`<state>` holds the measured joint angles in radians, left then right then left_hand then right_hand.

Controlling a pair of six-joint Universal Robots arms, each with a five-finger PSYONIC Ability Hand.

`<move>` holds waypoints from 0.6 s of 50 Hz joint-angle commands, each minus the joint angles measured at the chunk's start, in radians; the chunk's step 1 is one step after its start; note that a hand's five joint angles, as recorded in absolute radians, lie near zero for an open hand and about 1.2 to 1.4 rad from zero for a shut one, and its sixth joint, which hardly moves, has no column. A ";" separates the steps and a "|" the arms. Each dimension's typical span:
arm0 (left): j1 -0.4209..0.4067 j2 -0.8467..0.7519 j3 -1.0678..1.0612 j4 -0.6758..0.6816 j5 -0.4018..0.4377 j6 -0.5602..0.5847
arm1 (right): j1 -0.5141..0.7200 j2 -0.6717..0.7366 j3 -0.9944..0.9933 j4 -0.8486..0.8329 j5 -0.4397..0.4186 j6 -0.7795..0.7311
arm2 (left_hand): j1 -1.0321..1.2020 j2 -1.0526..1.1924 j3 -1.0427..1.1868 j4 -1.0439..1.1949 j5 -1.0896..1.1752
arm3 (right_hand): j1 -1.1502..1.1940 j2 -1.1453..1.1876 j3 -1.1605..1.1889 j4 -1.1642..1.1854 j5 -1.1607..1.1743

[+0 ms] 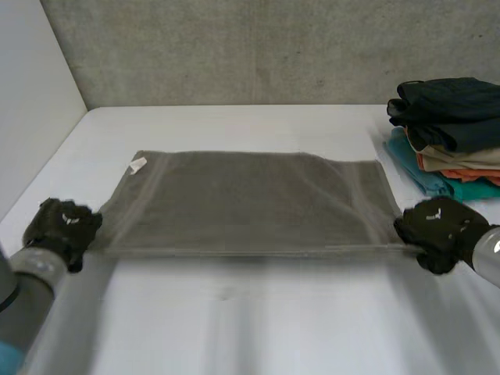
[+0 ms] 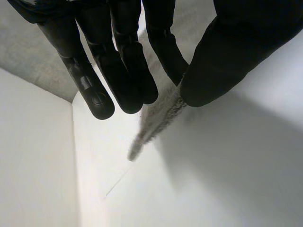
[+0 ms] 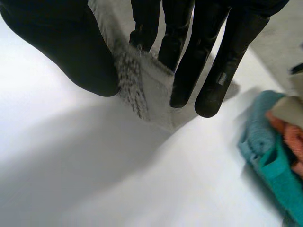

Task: Fold the laundry.

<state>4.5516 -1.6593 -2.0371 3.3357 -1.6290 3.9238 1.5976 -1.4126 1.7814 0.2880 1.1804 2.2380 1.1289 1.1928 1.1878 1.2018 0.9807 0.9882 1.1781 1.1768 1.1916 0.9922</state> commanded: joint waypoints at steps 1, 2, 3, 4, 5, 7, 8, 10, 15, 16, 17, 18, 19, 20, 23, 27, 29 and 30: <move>0.006 0.203 -0.129 -0.218 -0.005 0.232 | -0.040 -0.085 0.022 0.345 0.016 -0.293 | 0.267 0.203 0.208 0.194 0.241 | 0.408 0.218 0.219 0.205 0.230; 0.009 0.242 -0.144 -0.267 0.004 0.253 | -0.054 -0.091 0.030 0.370 0.016 -0.313 | 0.267 0.203 0.208 0.194 0.241 | 0.408 0.218 0.219 0.205 0.230; 0.012 0.259 -0.150 -0.287 0.006 0.259 | -0.071 -0.097 0.038 0.394 0.015 -0.336 | 0.267 0.203 0.208 0.194 0.241 | 0.408 0.218 0.219 0.205 0.230; 0.012 0.271 -0.155 -0.301 0.006 0.264 | -0.105 -0.101 0.045 0.445 0.004 -0.383 | 0.267 0.203 0.208 0.194 0.241 | 0.408 0.218 0.219 0.205 0.230; 0.009 0.279 -0.157 -0.308 0.008 0.268 | -0.116 -0.101 0.046 0.459 0.001 -0.406 | 0.267 0.203 0.208 0.194 0.241 | 0.408 0.218 0.219 0.205 0.230; 0.003 0.288 -0.149 -0.297 0.012 0.264 | -0.133 -0.101 0.044 0.456 -0.005 -0.426 | 0.267 0.203 0.208 0.194 0.241 | 0.408 0.218 0.219 0.205 0.230; 0.003 0.285 -0.144 -0.288 0.015 0.262 | -0.137 -0.091 0.041 0.433 -0.011 -0.425 | 0.267 0.203 0.208 0.194 0.241 | 0.408 0.218 0.219 0.205 0.230; -0.002 0.264 -0.117 -0.228 0.027 0.258 | -0.134 -0.072 0.029 0.389 -0.015 -0.391 | 0.267 0.203 0.208 0.194 0.241 | 0.408 0.218 0.219 0.205 0.230; -0.048 0.078 -0.003 -0.009 0.037 0.232 | -0.073 0.062 -0.080 0.240 0.014 -0.217 | 0.267 0.203 0.208 0.194 0.241 | 0.408 0.218 0.219 0.205 0.230; -0.060 0.040 0.023 0.029 0.034 0.223 | -0.042 0.099 -0.118 0.200 0.034 -0.171 | 0.267 0.203 0.208 0.194 0.241 | 0.408 0.218 0.219 0.205 0.230; -0.089 -0.047 0.087 0.100 0.031 0.203 | -0.027 0.118 -0.137 0.182 0.050 -0.147 | 0.267 0.203 0.208 0.194 0.241 | 0.408 0.218 0.219 0.205 0.230; -0.101 -0.081 0.116 0.125 0.029 0.196 | -0.012 0.133 -0.154 0.166 0.071 -0.130 | 0.267 0.203 0.208 0.194 0.241 | 0.408 0.218 0.219 0.205 0.230; -0.112 -0.120 0.147 0.149 0.024 0.193 | 0.013 0.159 -0.189 0.130 0.112 -0.101 | 0.267 0.203 0.208 0.194 0.241 | 0.408 0.218 0.219 0.205 0.230; -0.121 -0.158 0.175 0.175 0.017 0.190 | 0.028 0.174 -0.207 0.108 0.139 -0.092 | 0.267 0.203 0.208 0.194 0.241 | 0.408 0.218 0.219 0.205 0.230; -0.146 -0.295 0.294 0.267 -0.026 0.186 | 0.080 0.236 -0.264 0.021 0.217 -0.083 | 0.267 0.203 0.208 0.194 0.241 | 0.408 0.218 0.219 0.205 0.230; -0.157 -0.451 0.451 0.356 -0.063 0.189 | 0.137 0.319 -0.332 -0.094 0.277 -0.075 | 0.267 0.203 0.208 0.194 0.241 | 0.408 0.218 0.219 0.205 0.230; -0.175 -0.532 0.533 0.381 -0.068 0.190 | 0.148 0.343 -0.356 -0.134 0.286 -0.074 | 0.267 0.203 0.208 0.194 0.241 | 0.408 0.218 0.219 0.205 0.230; -0.178 -0.557 0.560 0.384 -0.071 0.192 | 0.153 0.357 -0.370 -0.153 0.288 -0.072 | 0.267 0.203 0.208 0.194 0.241 | 0.408 0.218 0.219 0.205 0.230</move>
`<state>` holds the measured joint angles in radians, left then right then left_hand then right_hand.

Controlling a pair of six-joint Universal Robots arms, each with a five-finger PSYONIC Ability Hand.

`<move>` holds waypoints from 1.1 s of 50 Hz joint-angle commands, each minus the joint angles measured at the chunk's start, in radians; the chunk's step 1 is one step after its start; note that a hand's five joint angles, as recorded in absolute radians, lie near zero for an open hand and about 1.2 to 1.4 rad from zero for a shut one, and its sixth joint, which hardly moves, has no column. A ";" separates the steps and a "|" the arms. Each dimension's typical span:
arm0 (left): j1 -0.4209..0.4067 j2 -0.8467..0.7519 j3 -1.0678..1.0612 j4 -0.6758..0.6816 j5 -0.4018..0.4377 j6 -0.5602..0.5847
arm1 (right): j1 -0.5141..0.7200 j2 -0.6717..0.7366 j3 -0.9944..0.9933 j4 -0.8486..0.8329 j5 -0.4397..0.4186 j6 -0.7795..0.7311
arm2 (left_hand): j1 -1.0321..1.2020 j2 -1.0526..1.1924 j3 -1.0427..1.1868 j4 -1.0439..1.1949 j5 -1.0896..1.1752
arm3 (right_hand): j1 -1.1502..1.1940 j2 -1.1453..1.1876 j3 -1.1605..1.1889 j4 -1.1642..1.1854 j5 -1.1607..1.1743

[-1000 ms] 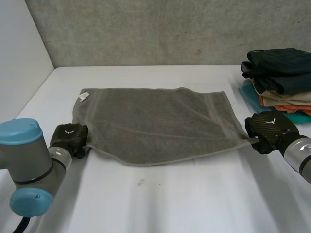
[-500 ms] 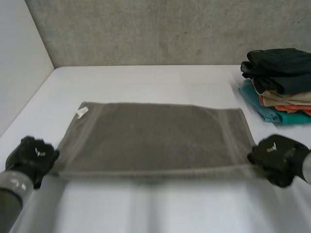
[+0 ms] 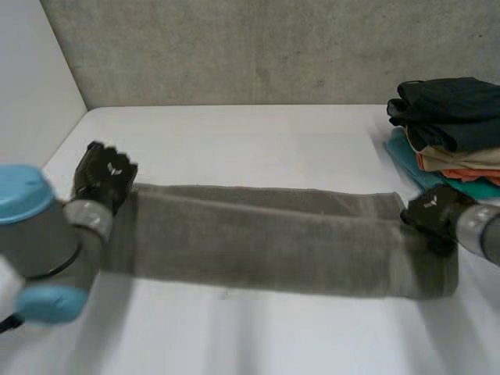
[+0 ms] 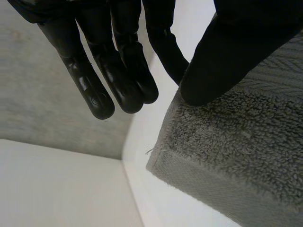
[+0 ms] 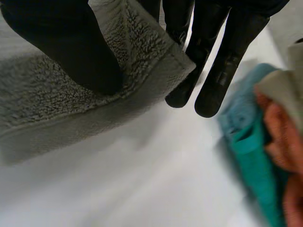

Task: Fold the laundry.

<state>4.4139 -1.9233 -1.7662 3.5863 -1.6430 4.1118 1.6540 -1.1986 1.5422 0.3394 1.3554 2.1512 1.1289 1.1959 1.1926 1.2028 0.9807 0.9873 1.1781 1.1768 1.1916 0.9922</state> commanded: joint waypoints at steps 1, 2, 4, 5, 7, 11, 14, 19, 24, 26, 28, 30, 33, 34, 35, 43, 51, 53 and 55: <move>-0.045 -0.316 0.313 0.134 -0.057 0.004 | 0.104 0.174 -0.154 -0.236 0.117 0.015 | 0.267 0.200 0.204 0.193 0.241 | 0.409 0.218 0.219 0.205 0.230; -0.047 -0.339 0.338 0.134 -0.057 0.004 | 0.105 0.188 -0.166 -0.252 0.119 0.016 | 0.267 0.200 0.204 0.193 0.241 | 0.409 0.218 0.219 0.205 0.230; -0.051 -0.404 0.402 0.134 -0.058 0.005 | 0.112 0.214 -0.192 -0.278 0.119 0.018 | 0.267 0.200 0.204 0.193 0.241 | 0.409 0.218 0.219 0.205 0.230; -0.053 -0.420 0.421 0.134 -0.058 0.005 | 0.125 0.238 -0.220 -0.301 0.120 0.018 | 0.267 0.200 0.204 0.193 0.241 | 0.409 0.218 0.219 0.205 0.230; -0.056 -0.466 0.474 0.134 -0.060 0.007 | 0.139 0.261 -0.246 -0.321 0.122 0.016 | 0.267 0.200 0.204 0.193 0.241 | 0.409 0.218 0.219 0.205 0.230; -0.066 -0.520 0.542 0.143 -0.058 0.007 | 0.148 0.332 -0.313 -0.362 0.145 0.012 | 0.267 0.200 0.204 0.193 0.241 | 0.409 0.218 0.219 0.205 0.230; -0.074 -0.549 0.568 0.140 -0.061 0.007 | 0.151 0.373 -0.367 -0.379 0.194 0.016 | -0.093 -0.160 -0.157 -0.167 -0.120 | 0.063 -0.127 -0.126 -0.141 -0.116; -0.099 -0.573 0.585 0.143 -0.113 0.008 | 0.151 0.373 -0.399 -0.424 0.220 0.032 | -0.954 -1.021 -1.018 -1.028 -0.981 | -0.813 -1.004 -1.002 -1.017 -0.992; -0.122 -0.536 0.567 0.131 -0.182 0.007 | 0.144 0.298 -0.366 -0.465 0.215 0.146 | -0.954 -1.021 -1.018 -1.028 -0.981 | -0.813 -1.004 -1.002 -1.017 -0.992; -0.132 -0.461 0.529 0.120 -0.217 -0.007 | 0.141 0.248 -0.337 -0.461 0.214 0.196 | -0.954 -1.021 -1.018 -1.028 -0.981 | -0.813 -1.004 -1.002 -1.017 -0.992; -0.136 -0.410 0.476 0.109 -0.238 -0.019 | 0.135 0.155 -0.276 -0.445 0.191 0.275 | -0.954 -1.021 -1.018 -1.028 -0.981 | -0.813 -1.004 -1.002 -1.017 -0.992; -0.136 -0.334 0.389 0.094 -0.241 -0.053 | 0.119 0.096 -0.225 -0.412 0.150 0.321 | -0.954 -1.021 -1.017 -1.027 -0.980 | -0.813 -1.004 -1.002 -1.017 -0.992; -0.136 -0.248 0.300 0.080 -0.241 -0.113 | 0.064 0.011 -0.131 -0.295 0.038 0.384 | -0.951 -1.018 -1.014 -1.024 -0.977 | -0.813 -1.004 -1.002 -1.017 -0.992; -0.136 -0.193 0.237 0.071 -0.241 -0.163 | 0.047 -0.001 -0.110 -0.262 0.007 0.395 | -0.951 -1.018 -1.014 -1.024 -0.977 | -0.813 -1.004 -1.002 -1.017 -0.992; -0.137 -0.166 0.206 0.068 -0.239 -0.194 | 0.032 -0.012 -0.087 -0.229 -0.021 0.404 | -0.951 -1.018 -1.014 -1.024 -0.977 | -0.813 -1.004 -1.002 -1.017 -0.992; -0.139 -0.002 -0.024 0.045 -0.224 -0.478 | -0.095 -0.052 0.198 -0.189 -0.203 0.430 | -0.933 -1.000 -0.997 -1.007 -0.959 | -0.720 -0.911 -0.910 -0.925 -0.900; -0.137 0.012 -0.111 0.043 -0.164 -0.516 | -0.120 -0.050 0.349 -0.411 -0.208 0.418 | -0.930 -0.997 -0.994 -1.004 -0.956 | -0.559 -0.750 -0.749 -0.763 -0.739; -0.137 0.012 -0.113 0.043 -0.163 -0.516 | -0.120 -0.047 0.355 -0.437 -0.206 0.418 | -0.930 -0.997 -0.994 -1.004 -0.956 | -0.515 -0.706 -0.704 -0.719 -0.694; -0.137 0.010 -0.113 0.043 -0.163 -0.516 | -0.123 -0.042 0.357 -0.465 -0.209 0.418 | -0.930 -0.997 -0.994 -1.004 -0.956 | -0.445 -0.636 -0.634 -0.649 -0.624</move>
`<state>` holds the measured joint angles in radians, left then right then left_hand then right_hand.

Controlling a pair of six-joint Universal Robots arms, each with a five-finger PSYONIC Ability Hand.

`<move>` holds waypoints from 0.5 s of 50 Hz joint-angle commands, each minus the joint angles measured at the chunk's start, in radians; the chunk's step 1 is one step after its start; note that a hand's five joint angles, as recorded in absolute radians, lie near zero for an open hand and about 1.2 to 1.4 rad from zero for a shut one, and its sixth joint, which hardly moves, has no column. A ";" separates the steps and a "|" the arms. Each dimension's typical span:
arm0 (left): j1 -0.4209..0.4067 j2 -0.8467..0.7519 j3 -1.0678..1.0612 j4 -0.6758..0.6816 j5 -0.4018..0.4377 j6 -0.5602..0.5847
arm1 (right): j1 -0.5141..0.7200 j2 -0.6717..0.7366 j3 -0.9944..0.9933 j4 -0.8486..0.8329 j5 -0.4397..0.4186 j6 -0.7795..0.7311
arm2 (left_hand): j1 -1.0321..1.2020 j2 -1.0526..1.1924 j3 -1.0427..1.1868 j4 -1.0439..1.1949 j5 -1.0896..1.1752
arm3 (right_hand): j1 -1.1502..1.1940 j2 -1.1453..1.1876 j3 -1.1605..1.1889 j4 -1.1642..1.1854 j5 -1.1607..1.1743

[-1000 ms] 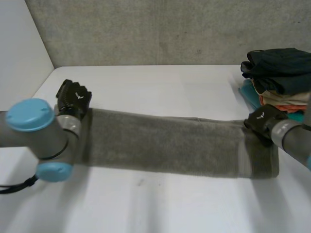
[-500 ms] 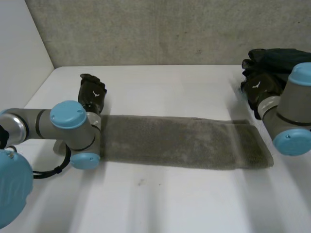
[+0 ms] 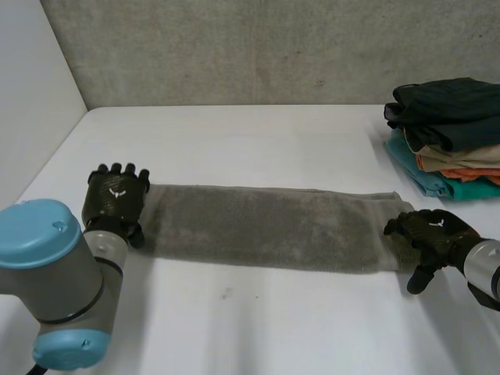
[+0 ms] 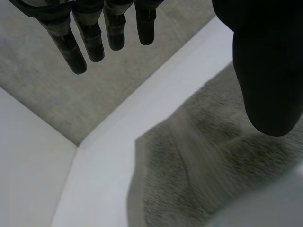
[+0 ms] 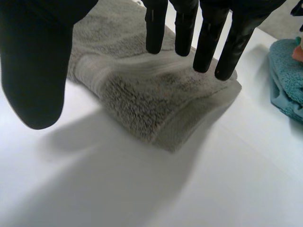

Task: Fold the laundry.

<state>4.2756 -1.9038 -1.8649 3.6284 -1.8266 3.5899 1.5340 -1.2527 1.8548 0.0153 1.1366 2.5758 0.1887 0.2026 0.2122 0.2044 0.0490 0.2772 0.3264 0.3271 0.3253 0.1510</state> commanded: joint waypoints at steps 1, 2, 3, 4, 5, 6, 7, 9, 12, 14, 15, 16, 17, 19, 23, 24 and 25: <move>0.001 -0.009 -0.014 0.001 0.021 0.006 | -0.003 0.015 0.044 -0.150 0.009 -0.006 | 0.010 -0.004 -0.013 -0.006 -0.025 | 0.289 0.240 0.239 0.241 0.241; 0.001 -0.009 -0.014 0.003 0.021 0.006 | -0.003 0.016 0.044 -0.158 0.009 -0.006 | 0.010 -0.004 -0.013 -0.006 -0.025 | 0.301 0.252 0.251 0.253 0.253; 0.001 -0.009 -0.014 0.003 0.021 0.007 | -0.003 0.019 0.044 -0.167 0.009 -0.006 | 0.010 -0.004 -0.013 -0.006 -0.025 | 0.315 0.266 0.266 0.267 0.267; 0.001 -0.009 -0.014 0.003 0.021 0.006 | -0.002 0.030 0.044 -0.182 0.011 -0.006 | 0.010 -0.004 -0.013 -0.006 -0.025 | 0.391 0.342 0.341 0.343 0.343; 0.001 -0.009 -0.014 0.003 0.021 0.007 | -0.002 0.035 0.044 -0.190 0.014 -0.006 | 0.010 -0.004 -0.013 -0.006 -0.025 | 0.450 0.401 0.400 0.402 0.402; 0.001 -0.009 -0.014 0.003 0.021 0.007 | -0.002 0.039 0.044 -0.196 0.014 -0.006 | 0.010 -0.004 -0.013 -0.006 -0.025 | 0.523 0.474 0.473 0.475 0.475; 0.001 -0.009 -0.014 0.003 0.021 0.007 | -0.002 0.041 0.044 -0.202 0.014 -0.008 | 0.010 -0.004 -0.013 -0.006 -0.025 | 0.617 0.568 0.567 0.569 0.569; 0.001 -0.009 -0.016 0.003 0.021 0.007 | -0.003 0.042 0.043 -0.215 0.015 -0.008 | 0.007 -0.007 -0.016 -0.008 -0.028 | 0.998 0.949 0.948 0.950 0.950; 0.003 -0.009 -0.016 0.003 0.021 0.007 | -0.006 0.042 0.041 -0.218 0.015 -0.008 | 0.007 -0.007 -0.016 -0.008 -0.028 | 1.119 1.070 1.069 1.071 1.071; 0.003 -0.008 -0.017 0.001 0.021 0.007 | -0.005 0.041 0.040 -0.215 0.017 -0.009 | 0.007 -0.007 -0.016 -0.008 -0.028 | 1.119 1.070 1.069 1.071 1.071; 0.003 -0.008 -0.017 0.003 0.021 0.007 | -0.006 0.041 0.038 -0.207 0.017 -0.014 | 0.007 -0.007 -0.016 -0.008 -0.028 | 1.119 1.070 1.069 1.071 1.071; 0.003 -0.008 -0.016 0.003 0.021 0.007 | -0.006 0.041 0.040 -0.207 0.017 -0.019 | 0.007 -0.007 -0.016 -0.008 -0.028 | 1.119 1.070 1.069 1.071 1.071; 0.003 -0.008 -0.016 0.003 0.021 0.007 | -0.006 0.039 0.043 -0.207 0.019 -0.023 | 0.007 -0.007 -0.016 -0.008 -0.028 | 1.119 1.070 1.069 1.071 1.071; 0.003 -0.008 -0.016 0.001 0.021 0.007 | -0.018 0.038 0.046 -0.204 0.019 -0.042 | 0.007 -0.007 -0.016 -0.008 -0.028 | 1.119 1.070 1.069 1.071 1.071; 0.004 -0.006 -0.017 0.001 0.020 0.007 | -0.081 0.032 0.060 -0.189 0.017 -0.094 | 0.007 -0.007 -0.016 -0.008 -0.028 | 1.119 1.070 1.069 1.071 1.071; 0.004 -0.004 -0.020 0.001 0.020 0.007 | -0.092 0.030 0.061 -0.184 0.019 -0.106 | 0.007 -0.007 -0.016 -0.008 -0.028 | 1.119 1.070 1.069 1.071 1.071; 0.004 -0.003 -0.022 0.001 0.020 0.007 | -0.106 0.027 0.061 -0.180 0.019 -0.123 | 0.007 -0.007 -0.016 -0.008 -0.028 | 1.119 1.070 1.069 1.071 1.071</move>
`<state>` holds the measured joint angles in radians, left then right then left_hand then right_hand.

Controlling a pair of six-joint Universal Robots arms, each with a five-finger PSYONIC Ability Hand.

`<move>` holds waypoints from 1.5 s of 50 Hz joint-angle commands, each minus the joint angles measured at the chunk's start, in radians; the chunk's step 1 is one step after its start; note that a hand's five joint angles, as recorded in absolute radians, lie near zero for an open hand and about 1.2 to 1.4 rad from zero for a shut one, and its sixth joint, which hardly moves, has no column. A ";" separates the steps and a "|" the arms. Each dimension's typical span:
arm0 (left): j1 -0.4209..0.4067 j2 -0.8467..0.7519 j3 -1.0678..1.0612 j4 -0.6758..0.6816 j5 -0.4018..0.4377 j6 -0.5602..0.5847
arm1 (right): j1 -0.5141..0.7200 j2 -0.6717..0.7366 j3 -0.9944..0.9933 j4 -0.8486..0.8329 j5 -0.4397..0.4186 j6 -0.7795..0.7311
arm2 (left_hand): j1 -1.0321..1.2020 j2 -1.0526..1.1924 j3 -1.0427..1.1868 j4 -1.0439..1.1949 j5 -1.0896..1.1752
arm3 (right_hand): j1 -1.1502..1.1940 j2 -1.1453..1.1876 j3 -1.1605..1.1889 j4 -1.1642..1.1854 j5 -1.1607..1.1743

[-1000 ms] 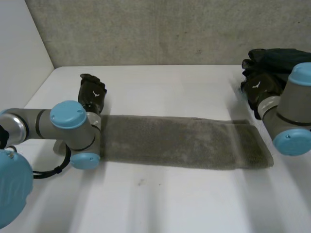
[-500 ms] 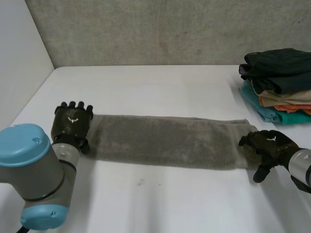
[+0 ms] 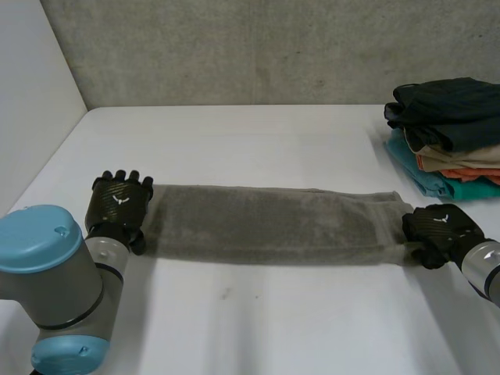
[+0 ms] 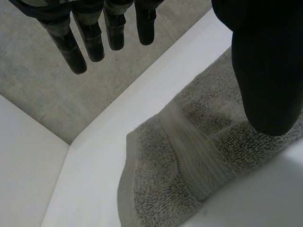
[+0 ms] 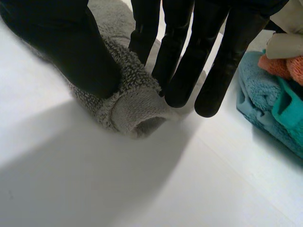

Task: Fold the laundry.

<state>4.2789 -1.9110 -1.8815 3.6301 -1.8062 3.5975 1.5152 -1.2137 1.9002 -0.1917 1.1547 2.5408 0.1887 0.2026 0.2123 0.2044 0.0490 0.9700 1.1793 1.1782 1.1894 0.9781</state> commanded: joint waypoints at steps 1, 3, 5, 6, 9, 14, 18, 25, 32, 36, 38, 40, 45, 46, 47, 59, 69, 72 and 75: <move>0.001 0.007 -0.007 -0.001 -0.001 0.000 | -0.117 -0.026 0.019 0.037 0.000 -0.130 | 0.007 -0.007 -0.016 -0.008 -0.028 | 0.426 0.217 0.218 0.207 0.244; 0.001 0.013 -0.010 -0.001 -0.001 0.000 | -0.159 -0.044 0.020 0.049 0.000 -0.186 | 0.007 -0.007 -0.016 -0.008 -0.028 | 0.426 0.217 0.218 0.207 0.244; 0.001 0.017 -0.011 -0.001 -0.001 0.000 | -0.235 -0.067 0.020 0.069 0.000 -0.278 | 0.004 -0.010 -0.019 -0.011 -0.031 | 0.426 0.217 0.218 0.207 0.244; 0.001 0.018 -0.013 -0.001 -0.001 0.000 | -0.266 -0.072 0.020 0.075 -0.004 -0.307 | 0.004 -0.010 -0.019 -0.011 -0.031 | 0.426 0.217 0.218 0.207 0.244; 0.001 0.023 -0.015 -0.002 -0.001 0.000 | -0.363 -0.093 0.013 0.095 -0.009 -0.420 | 0.004 -0.010 -0.019 -0.011 -0.031 | 0.426 0.217 0.218 0.207 0.244; -0.002 0.029 -0.015 -0.002 -0.002 0.000 | -0.406 -0.138 0.002 0.106 -0.013 -0.531 | 0.001 -0.013 -0.022 -0.014 -0.033 | 0.426 0.217 0.218 0.207 0.244; -0.002 0.041 -0.016 -0.002 -0.002 0.000 | -0.324 -0.194 -0.003 0.104 -0.027 -0.531 | -0.002 -0.016 -0.025 -0.017 -0.036 | 0.426 0.217 0.218 0.207 0.244; -0.002 0.061 -0.025 -0.002 -0.004 -0.002 | 0.046 -0.234 -0.049 0.068 -0.041 -0.478 | -0.002 -0.016 -0.025 -0.017 -0.036 | 0.426 0.217 0.218 0.207 0.244; -0.002 0.066 -0.031 -0.002 -0.005 -0.002 | 0.475 -0.121 -0.193 -0.023 0.037 -0.428 | -0.005 -0.018 -0.028 -0.020 -0.039 | 0.426 0.217 0.218 0.207 0.244; -0.001 0.066 -0.031 -0.002 -0.005 -0.002 | 0.696 0.021 -0.326 -0.054 0.068 -0.432 | -0.007 -0.021 -0.031 -0.023 -0.042 | 0.426 0.217 0.218 0.207 0.244; -0.002 0.066 -0.031 -0.002 -0.005 -0.002 | 0.779 0.100 -0.398 -0.051 0.069 -0.432 | -0.008 -0.021 -0.031 -0.023 -0.042 | 0.426 0.217 0.218 0.207 0.244; -0.002 0.066 -0.031 -0.002 -0.005 -0.002 | 0.818 0.153 -0.438 -0.048 0.063 -0.436 | -0.008 -0.021 -0.031 -0.023 -0.042 | 0.426 0.217 0.218 0.207 0.244; -0.002 0.066 -0.031 -0.002 -0.005 0.000 | 0.910 0.293 -0.527 -0.046 0.053 -0.435 | -0.008 -0.021 -0.031 -0.023 -0.042 | 0.426 0.217 0.218 0.207 0.244; -0.002 0.066 -0.030 -0.002 -0.005 -0.002 | 0.922 0.305 -0.535 -0.046 0.053 -0.435 | -0.008 -0.021 -0.031 -0.023 -0.042 | 0.426 0.217 0.218 0.207 0.244; -0.002 0.066 -0.030 -0.002 -0.004 -0.002 | 0.933 0.315 -0.540 -0.048 0.053 -0.435 | -0.008 -0.021 -0.031 -0.023 -0.042 | 0.426 0.217 0.218 0.207 0.244; -0.005 0.072 0.018 0.004 0.002 -0.008 | 0.927 0.249 -0.527 -0.046 0.091 -0.324 | -0.013 -0.027 -0.037 -0.029 -0.048 | -0.795 -1.005 -1.004 -1.015 -0.978; -0.126 0.092 0.067 0.004 0.019 -0.029 | 0.674 0.037 -0.449 0.127 0.129 0.231 | -0.010 -0.024 -0.034 -0.026 -0.045 | -0.795 -1.005 -1.004 -1.015 -0.978; -0.169 0.090 0.071 -0.002 0.047 -0.037 | 0.599 0.013 -0.402 0.218 0.126 0.256 | -0.008 -0.021 -0.031 -0.023 -0.042 | -0.795 -1.005 -1.004 -1.015 -0.978; -0.228 0.086 0.071 -0.005 0.082 -0.051 | 0.531 0.002 -0.333 0.253 0.123 0.227 | 0.001 -0.013 -0.022 -0.014 -0.034 | -0.795 -1.005 -1.004 -1.015 -0.978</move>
<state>4.1769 -1.8201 -1.8208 3.6332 -1.7889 3.5715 2.2003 -1.1591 1.4514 -0.0833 1.2855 2.7131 0.1887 0.2026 0.2122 0.2044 0.0490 0.2008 0.2203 0.2116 0.2344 0.0686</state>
